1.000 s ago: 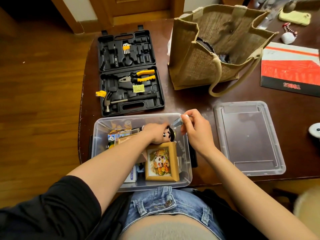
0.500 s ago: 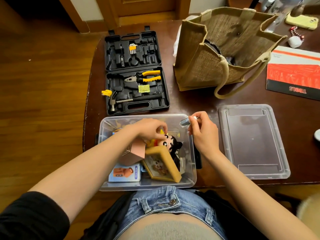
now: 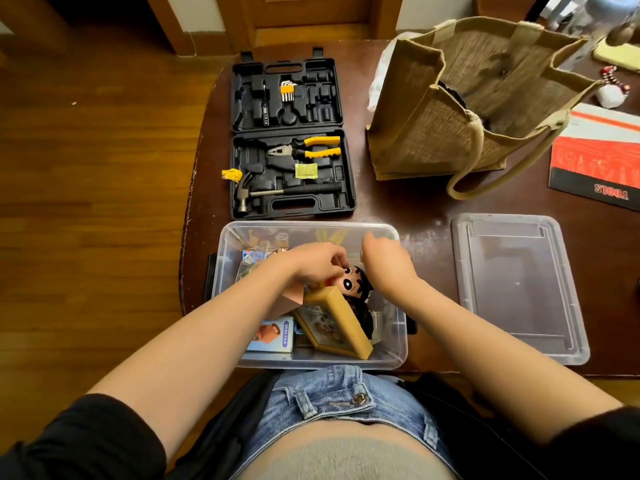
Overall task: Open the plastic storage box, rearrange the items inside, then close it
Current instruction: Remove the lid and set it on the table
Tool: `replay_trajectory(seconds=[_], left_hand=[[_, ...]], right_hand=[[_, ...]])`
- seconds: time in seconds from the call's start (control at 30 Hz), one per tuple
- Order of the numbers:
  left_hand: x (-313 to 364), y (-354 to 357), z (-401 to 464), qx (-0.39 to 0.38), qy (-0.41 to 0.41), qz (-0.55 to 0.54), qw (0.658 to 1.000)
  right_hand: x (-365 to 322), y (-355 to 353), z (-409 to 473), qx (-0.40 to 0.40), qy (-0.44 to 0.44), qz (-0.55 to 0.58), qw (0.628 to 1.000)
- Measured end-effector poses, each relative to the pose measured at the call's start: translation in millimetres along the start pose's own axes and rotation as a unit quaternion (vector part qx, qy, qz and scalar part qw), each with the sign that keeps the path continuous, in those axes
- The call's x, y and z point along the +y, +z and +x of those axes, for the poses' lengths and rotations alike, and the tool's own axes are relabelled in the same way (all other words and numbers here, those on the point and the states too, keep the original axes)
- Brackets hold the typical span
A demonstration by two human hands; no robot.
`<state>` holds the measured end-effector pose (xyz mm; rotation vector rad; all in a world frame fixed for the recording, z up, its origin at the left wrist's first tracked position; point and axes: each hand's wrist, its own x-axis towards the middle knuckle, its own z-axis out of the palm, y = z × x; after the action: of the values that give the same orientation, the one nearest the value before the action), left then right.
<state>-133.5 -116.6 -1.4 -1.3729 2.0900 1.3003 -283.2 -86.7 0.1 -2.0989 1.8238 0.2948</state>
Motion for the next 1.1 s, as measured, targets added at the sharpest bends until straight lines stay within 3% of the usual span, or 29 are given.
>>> replay_trajectory(seconds=[0.27, 0.7, 0.93, 1.1], left_hand=[[-3, 2, 1, 0.019, -0.035, -0.069, 0.997], [-10, 6, 4, 0.052, 0.000, -0.029, 0.998], [-11, 5, 6, 0.052, -0.001, -0.025, 0.998], [-3, 3, 16, 0.066, -0.002, -0.023, 0.998]], right_hand=[[-11, 9, 20, -0.067, -0.028, -0.113, 0.991], [-9, 20, 37, -0.080, -0.060, -0.216, 0.971], [-12, 13, 32, -0.068, -0.056, -0.187, 0.978], [-10, 13, 4, -0.043, 0.010, -0.026, 0.999]])
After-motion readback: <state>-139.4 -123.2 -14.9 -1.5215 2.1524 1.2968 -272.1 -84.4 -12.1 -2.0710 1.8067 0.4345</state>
